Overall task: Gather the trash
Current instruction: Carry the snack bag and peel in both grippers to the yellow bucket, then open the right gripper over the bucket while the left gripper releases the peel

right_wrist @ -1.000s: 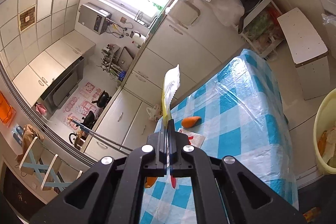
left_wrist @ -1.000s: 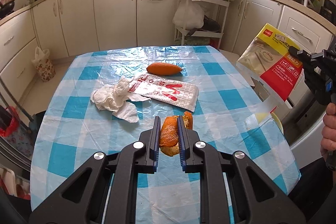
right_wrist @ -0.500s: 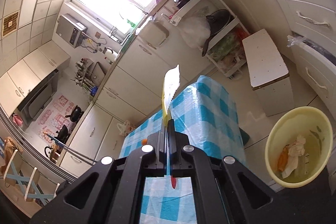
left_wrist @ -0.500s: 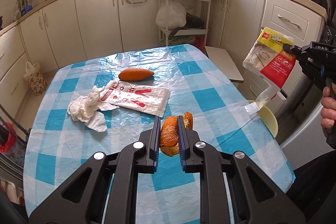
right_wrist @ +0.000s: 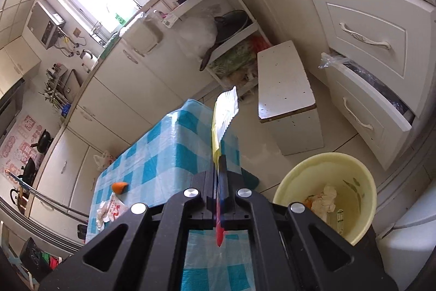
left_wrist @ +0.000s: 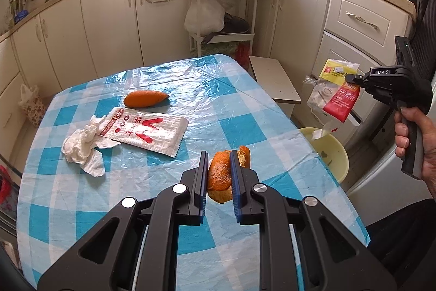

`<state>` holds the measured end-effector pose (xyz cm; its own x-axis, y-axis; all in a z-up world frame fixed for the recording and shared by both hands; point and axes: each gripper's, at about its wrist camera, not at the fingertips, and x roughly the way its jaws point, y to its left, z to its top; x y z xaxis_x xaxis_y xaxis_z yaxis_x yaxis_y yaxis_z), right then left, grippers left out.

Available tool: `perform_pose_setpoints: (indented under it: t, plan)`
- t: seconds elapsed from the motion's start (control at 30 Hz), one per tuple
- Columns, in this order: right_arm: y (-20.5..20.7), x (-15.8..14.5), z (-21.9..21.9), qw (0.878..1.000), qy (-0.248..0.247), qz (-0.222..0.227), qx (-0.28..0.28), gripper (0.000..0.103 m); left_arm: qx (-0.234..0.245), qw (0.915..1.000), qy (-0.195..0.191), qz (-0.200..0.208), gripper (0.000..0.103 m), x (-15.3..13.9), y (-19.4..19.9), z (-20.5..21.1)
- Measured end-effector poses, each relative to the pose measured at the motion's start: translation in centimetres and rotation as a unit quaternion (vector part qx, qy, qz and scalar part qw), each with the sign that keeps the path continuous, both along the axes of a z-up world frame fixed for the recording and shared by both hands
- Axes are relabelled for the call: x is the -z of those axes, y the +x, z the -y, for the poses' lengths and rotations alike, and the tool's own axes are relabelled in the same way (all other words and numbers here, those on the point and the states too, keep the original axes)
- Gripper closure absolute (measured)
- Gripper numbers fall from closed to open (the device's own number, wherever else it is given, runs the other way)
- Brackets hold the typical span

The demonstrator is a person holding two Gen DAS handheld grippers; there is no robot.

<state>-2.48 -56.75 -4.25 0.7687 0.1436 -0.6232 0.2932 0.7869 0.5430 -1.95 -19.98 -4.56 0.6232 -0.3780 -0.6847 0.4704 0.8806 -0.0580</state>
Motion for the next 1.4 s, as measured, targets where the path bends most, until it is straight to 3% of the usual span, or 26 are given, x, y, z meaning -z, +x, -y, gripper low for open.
perform_pose_setpoints:
  t: [0.23, 0.47, 0.63, 0.67, 0.7, 0.73, 0.9, 1.07, 1.17, 1.33, 1.4]
  plan:
    - [1.5, 3.1, 1.6, 0.994, -0.055, -0.093, 0.014, 0.101, 0.012, 0.9998, -0.015, -0.01, 0.088, -0.1, 0.4, 1.8]
    - [2.9, 7.4, 1.8, 0.977, -0.083, -0.194, -0.009, 0.101, 0.037, 0.9986, -0.031, -0.024, 0.088, -0.1, 0.8, 5.5]
    - [3.3, 10.6, 2.5, 0.964, -0.068, -0.258, -0.021, 0.099, 0.062, 0.9967, -0.041, -0.032, 0.088, -0.2, 0.9, 9.1]
    - [3.2, 11.5, 2.7, 0.959, -0.057, -0.276, -0.022, 0.083, 0.066, 0.9963, -0.043, -0.034, 0.088, -0.2, 1.0, 9.8]
    - [3.0, 12.0, 2.9, 0.955, -0.055, -0.291, -0.02, 0.06, 0.072, 0.9957, -0.045, -0.037, 0.088, -0.1, 1.0, 10.7]
    - [2.8, 12.3, 3.1, 0.952, -0.055, -0.301, -0.016, 0.053, 0.076, 0.9952, -0.046, -0.04, 0.088, 0.0, 1.1, 11.4]
    - [1.1, 11.5, 5.7, 0.958, -0.022, -0.28, 0.05, 0.048, 0.096, 0.9921, -0.05, -0.063, 0.088, 1.0, 1.5, 15.3]
    - [-0.8, 6.7, 7.3, 0.976, -0.036, -0.169, 0.135, 0.034, 0.112, 0.987, -0.055, -0.101, 0.088, 2.7, 2.4, 20.2]
    - [-1.6, 4.4, 7.4, 0.977, -0.066, -0.117, 0.163, 0.029, 0.114, 0.9849, -0.051, -0.119, 0.088, 3.9, 3.1, 23.1]
    - [-2.1, 3.5, 8.3, 0.975, -0.081, -0.097, 0.181, 0.028, 0.11, 0.9804, -0.031, -0.16, 0.087, 6.6, 4.8, 28.0]
    - [-2.1, 3.5, 8.8, 0.974, -0.082, -0.094, 0.19, 0.028, 0.11, 0.9794, -0.023, -0.168, 0.08, 7.4, 5.3, 29.3]
